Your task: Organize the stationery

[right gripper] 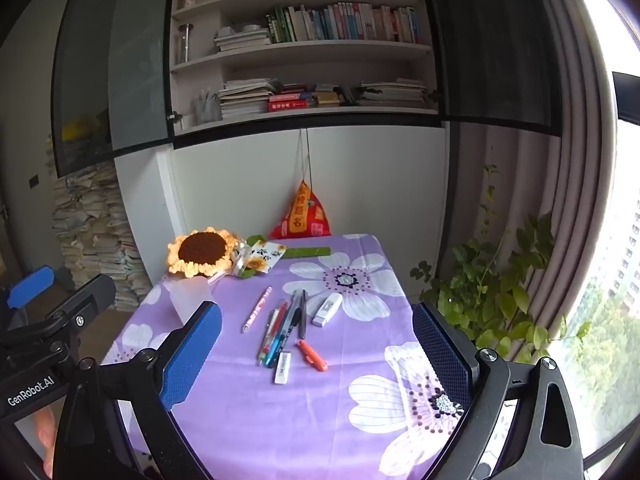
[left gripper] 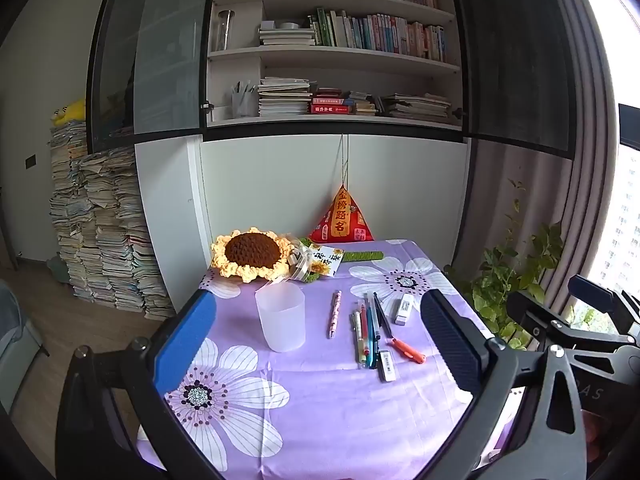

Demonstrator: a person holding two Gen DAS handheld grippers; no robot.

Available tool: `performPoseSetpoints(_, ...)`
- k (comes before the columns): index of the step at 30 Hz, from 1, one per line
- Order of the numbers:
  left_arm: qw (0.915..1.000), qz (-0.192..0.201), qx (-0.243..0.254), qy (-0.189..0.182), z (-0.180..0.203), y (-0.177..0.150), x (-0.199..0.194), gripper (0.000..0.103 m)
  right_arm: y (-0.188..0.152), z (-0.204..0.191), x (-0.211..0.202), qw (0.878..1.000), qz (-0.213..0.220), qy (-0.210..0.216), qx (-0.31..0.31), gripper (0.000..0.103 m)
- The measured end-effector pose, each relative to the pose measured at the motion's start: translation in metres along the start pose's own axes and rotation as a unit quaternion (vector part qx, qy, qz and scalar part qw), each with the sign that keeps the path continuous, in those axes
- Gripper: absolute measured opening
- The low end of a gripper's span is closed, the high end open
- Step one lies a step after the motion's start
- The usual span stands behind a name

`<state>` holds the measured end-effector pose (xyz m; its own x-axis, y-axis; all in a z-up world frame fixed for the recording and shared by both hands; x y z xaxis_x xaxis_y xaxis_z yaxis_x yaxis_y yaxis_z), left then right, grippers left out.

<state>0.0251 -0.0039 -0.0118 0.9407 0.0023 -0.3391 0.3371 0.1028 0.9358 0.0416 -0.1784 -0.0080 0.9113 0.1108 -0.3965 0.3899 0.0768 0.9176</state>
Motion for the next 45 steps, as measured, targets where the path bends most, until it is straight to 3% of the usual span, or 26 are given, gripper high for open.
performPoseSetpoints(28,0.9998,-0.017,0.002,-0.009,0.004,-0.007,0.02,0.102,-0.009,0.005,0.02,1.0,-0.024,-0.002,0.009,0.097)
performPoseSetpoints(45,0.9996,-0.023,0.013,0.004,0.005,-0.012,0.031,0.102,-0.014,0.007,0.025,1.0,-0.028,-0.001,0.01,0.097)
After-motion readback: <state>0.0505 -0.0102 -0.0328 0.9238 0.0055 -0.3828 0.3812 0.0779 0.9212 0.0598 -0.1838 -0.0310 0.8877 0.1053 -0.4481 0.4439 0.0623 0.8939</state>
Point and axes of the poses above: each gripper's, at about its wrist camera, not at the fingertips, and x roughly the way its jaws point, z to its right, y to its top, the point moved 2 cm from there along x, roughly the way its jaws point, and after that the axes turned 6 degrees about -x, right-handed, at the moved point
